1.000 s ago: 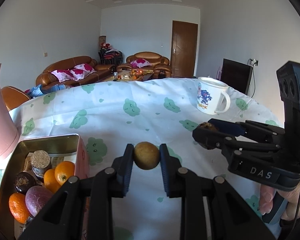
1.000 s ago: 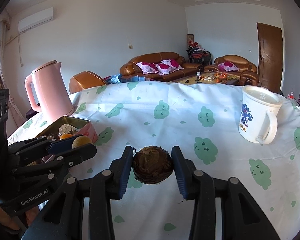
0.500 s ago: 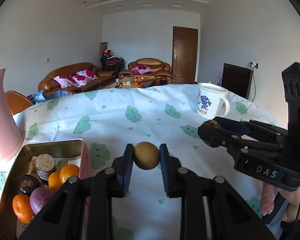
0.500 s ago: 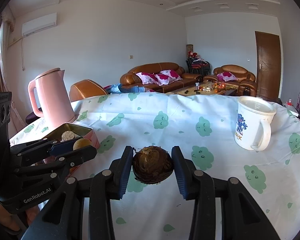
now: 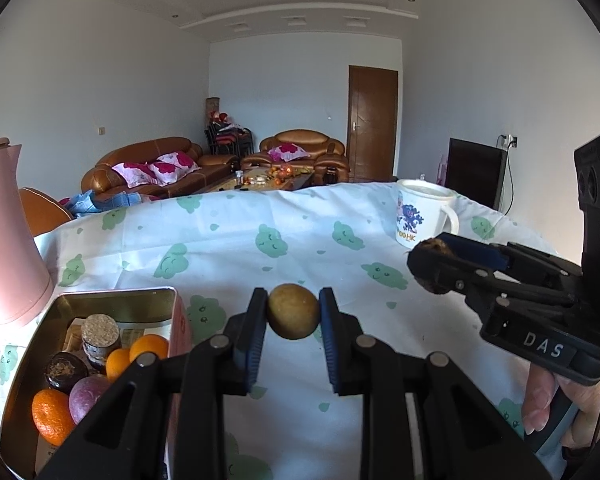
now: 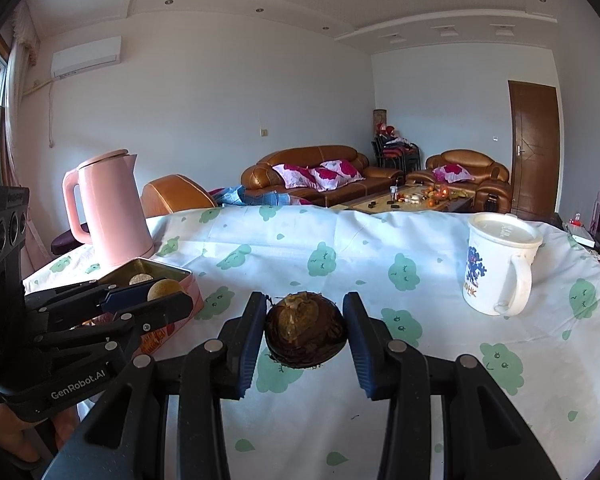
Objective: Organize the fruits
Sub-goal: 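Lift the yellow and brown fruits in both grippers and carry them toward the tin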
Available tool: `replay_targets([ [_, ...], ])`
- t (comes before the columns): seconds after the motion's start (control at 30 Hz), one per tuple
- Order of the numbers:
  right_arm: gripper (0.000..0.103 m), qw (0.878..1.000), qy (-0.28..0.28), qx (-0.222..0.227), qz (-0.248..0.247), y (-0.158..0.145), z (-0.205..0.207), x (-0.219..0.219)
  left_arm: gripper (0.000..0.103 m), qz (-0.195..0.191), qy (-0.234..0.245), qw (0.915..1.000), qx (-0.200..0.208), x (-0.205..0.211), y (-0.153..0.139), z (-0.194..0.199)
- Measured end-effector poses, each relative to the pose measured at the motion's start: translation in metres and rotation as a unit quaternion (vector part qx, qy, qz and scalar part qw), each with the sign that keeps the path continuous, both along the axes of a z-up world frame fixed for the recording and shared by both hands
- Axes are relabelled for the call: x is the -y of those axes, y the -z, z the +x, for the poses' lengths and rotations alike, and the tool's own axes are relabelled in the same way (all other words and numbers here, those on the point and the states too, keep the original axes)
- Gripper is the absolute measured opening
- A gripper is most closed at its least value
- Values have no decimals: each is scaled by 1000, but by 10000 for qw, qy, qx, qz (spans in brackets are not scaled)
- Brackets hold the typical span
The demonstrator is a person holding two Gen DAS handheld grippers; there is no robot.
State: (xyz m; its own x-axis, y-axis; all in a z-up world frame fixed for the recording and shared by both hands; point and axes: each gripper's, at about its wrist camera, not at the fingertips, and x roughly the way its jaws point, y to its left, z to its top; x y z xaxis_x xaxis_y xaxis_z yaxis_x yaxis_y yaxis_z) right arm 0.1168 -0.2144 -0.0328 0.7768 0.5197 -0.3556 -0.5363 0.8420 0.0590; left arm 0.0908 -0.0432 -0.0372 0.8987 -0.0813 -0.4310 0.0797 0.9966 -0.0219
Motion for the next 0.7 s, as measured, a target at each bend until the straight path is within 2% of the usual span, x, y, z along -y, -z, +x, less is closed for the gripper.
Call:
replay_targets([
  [0.3,42,9998,21,194,28,-2,-8,1,27,113,-52,9996,253,3,-2,-9],
  [0.7,42,9995,24,305,-15,-3,-14,0,27,72,-60,9996,259,1,-3,-10],
])
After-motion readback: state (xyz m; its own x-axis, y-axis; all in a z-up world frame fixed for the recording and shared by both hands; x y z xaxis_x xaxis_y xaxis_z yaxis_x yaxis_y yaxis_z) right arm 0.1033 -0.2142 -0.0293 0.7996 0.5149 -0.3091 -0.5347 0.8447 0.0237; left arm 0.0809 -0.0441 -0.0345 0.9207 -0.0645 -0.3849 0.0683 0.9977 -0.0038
